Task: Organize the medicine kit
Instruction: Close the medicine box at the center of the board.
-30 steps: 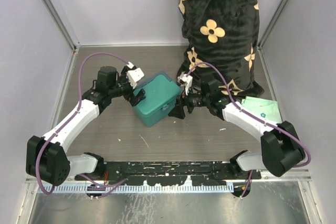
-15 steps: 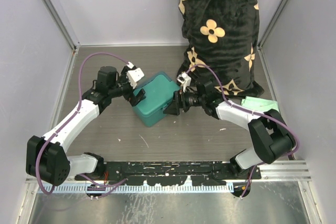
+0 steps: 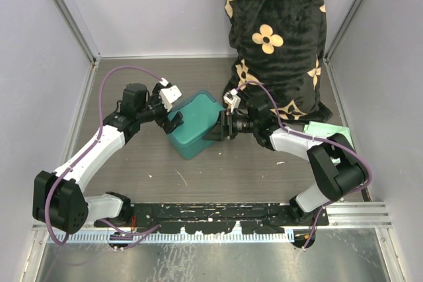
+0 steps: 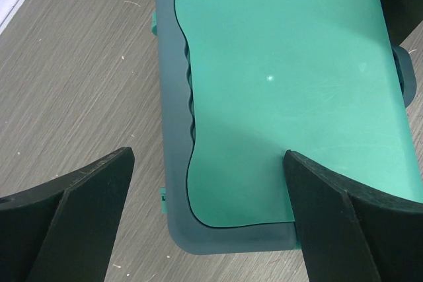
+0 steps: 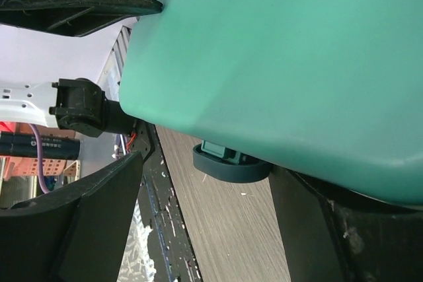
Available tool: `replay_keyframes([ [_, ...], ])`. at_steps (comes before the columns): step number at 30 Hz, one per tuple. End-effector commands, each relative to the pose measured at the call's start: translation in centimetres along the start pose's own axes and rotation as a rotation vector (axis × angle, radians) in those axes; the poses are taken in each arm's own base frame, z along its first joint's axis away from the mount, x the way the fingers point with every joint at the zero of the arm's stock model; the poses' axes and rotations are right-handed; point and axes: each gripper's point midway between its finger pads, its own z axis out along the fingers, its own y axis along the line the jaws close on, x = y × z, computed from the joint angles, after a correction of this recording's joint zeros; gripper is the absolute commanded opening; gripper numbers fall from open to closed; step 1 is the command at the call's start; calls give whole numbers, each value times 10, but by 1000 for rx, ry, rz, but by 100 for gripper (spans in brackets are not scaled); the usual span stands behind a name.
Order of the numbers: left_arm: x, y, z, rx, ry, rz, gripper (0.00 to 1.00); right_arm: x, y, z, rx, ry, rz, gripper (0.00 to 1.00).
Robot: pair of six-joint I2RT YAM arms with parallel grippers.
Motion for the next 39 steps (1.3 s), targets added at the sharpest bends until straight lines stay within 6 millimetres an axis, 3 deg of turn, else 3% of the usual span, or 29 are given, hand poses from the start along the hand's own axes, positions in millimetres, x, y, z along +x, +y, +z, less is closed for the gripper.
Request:
replay_keyframes([
  [1,7,-2,-1,5,40,2,98,-15,27,-3,-105,-49,-61,81],
  [20,12,1,-2,-17,49,26,98,-7,26,-13,-113,-19,-50,74],
  [39,15,1,-3,-22,56,38,98,-9,38,-20,-129,-13,-71,70],
])
